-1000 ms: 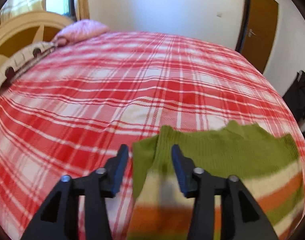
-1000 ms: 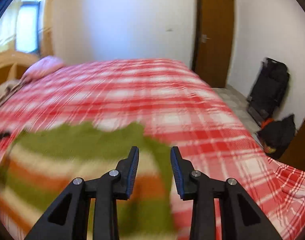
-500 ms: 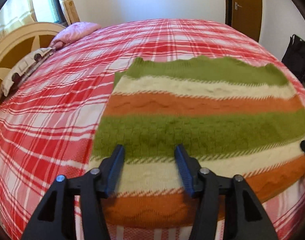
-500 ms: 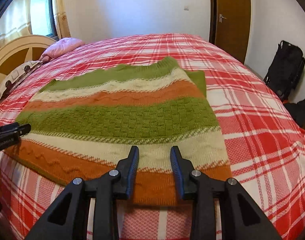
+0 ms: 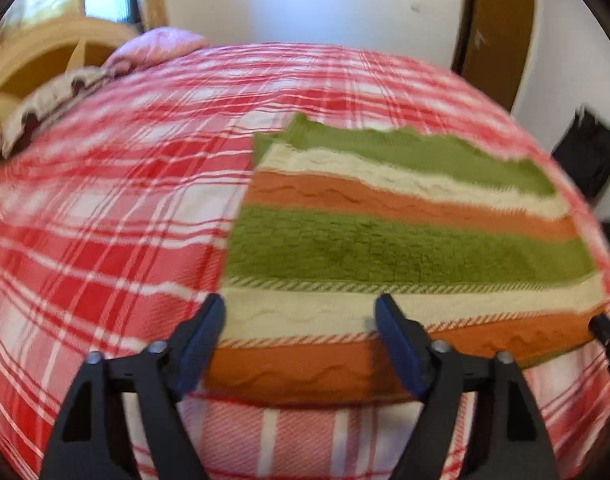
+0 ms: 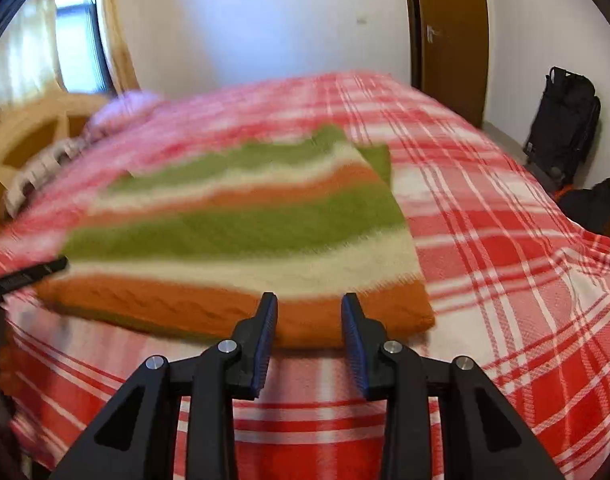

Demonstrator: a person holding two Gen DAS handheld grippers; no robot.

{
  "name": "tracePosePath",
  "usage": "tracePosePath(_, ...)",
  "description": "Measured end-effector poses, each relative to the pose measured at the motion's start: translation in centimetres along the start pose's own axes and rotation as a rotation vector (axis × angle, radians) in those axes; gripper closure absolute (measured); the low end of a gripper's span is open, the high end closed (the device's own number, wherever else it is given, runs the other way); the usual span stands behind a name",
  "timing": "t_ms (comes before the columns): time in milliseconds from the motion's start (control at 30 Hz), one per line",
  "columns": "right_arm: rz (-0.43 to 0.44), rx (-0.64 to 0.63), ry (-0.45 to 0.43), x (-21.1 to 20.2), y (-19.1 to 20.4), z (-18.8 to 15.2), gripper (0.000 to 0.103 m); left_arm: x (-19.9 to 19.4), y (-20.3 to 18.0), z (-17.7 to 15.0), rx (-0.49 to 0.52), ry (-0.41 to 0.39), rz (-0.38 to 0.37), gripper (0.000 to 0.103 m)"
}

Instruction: Fold small clothes

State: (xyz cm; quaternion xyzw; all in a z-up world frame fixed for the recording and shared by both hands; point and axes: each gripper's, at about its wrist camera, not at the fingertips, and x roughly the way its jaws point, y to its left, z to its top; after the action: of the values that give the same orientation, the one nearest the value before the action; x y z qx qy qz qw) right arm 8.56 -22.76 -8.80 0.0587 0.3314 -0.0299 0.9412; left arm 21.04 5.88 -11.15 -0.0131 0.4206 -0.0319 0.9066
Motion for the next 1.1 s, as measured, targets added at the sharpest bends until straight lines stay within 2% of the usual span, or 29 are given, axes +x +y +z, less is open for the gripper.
tracePosePath(67,0.051,-0.003,-0.027,-0.3,1.3,0.8,0.040,-0.9,1.5,0.3,-0.065,-0.050,0.018,0.013)
tracePosePath(100,0.086,-0.001,-0.035,-0.3,2.0,1.2,0.038,-1.2,2.0,0.5,-0.083,-0.074,0.026,0.013)
tracePosePath(133,0.115,-0.003,-0.035,0.0,2.7,1.6,0.038,-1.3,2.4,0.8,-0.097,-0.083,0.029,0.011)
tracePosePath(200,0.130,-0.019,-0.018,0.7,3.9,2.1,0.038,-0.6,2.8,1.1,-0.113,-0.053,0.013,0.008)
tracePosePath(300,0.162,-0.026,0.029,2.2,5.4,2.2,0.038,1.0,2.8,0.5,-0.153,0.000,-0.062,0.009)
tracePosePath(333,0.171,-0.026,0.041,2.5,5.6,2.1,0.038,1.4,2.8,0.3,-0.166,0.016,-0.084,0.013)
tracePosePath(367,0.179,-0.030,0.051,2.7,5.9,2.0,0.038,1.9,2.8,-0.1,-0.179,0.032,-0.108,0.022)
tracePosePath(433,0.181,-0.046,0.061,2.9,6.6,1.5,0.038,1.8,2.0,-0.7,-0.175,0.019,-0.100,0.023)
tracePosePath(500,0.183,-0.056,0.070,3.1,7.1,1.6,0.038,1.8,1.3,-0.9,-0.160,0.013,-0.130,0.024)
tracePosePath(600,0.198,-0.048,0.069,3.4,7.2,2.4,0.038,1.9,1.9,-0.8,-0.245,0.003,-0.162,0.024)
tracePosePath(633,0.204,-0.048,0.066,3.5,7.5,2.9,0.038,1.8,2.3,-0.7,-0.285,0.002,-0.189,0.028)
tracePosePath(700,0.211,-0.059,0.057,3.6,8.1,3.8,0.038,1.8,2.6,-0.3,-0.321,0.010,-0.246,0.048)
tracePosePath(733,0.215,-0.074,0.049,3.8,8.8,4.6,0.038,1.7,2.6,-0.2,-0.324,0.011,-0.256,0.066)
tracePosePath(767,0.217,-0.085,0.045,4.0,9.3,5.0,0.038,1.6,2.5,-0.1,-0.319,0.003,-0.249,0.080)
tracePosePath(800,0.219,-0.096,0.044,4.2,9.9,5.6,0.038,1.4,2.5,0.0,-0.310,-0.008,-0.239,0.083)
tracePosePath(967,0.223,-0.119,0.079,6.1,12.3,6.5,0.038,1.9,3.5,-0.6,-0.329,-0.004,-0.233,0.083)
tracePosePath(1033,0.235,-0.128,0.098,6.9,13.3,6.2,0.038,2.5,3.9,-0.8,-0.332,0.014,-0.219,0.082)
tracePosePath(1100,0.222,-0.160,0.097,7.3,14.2,5.8,0.038,2.7,4.3,-0.6,-0.345,0.018,-0.238,0.078)
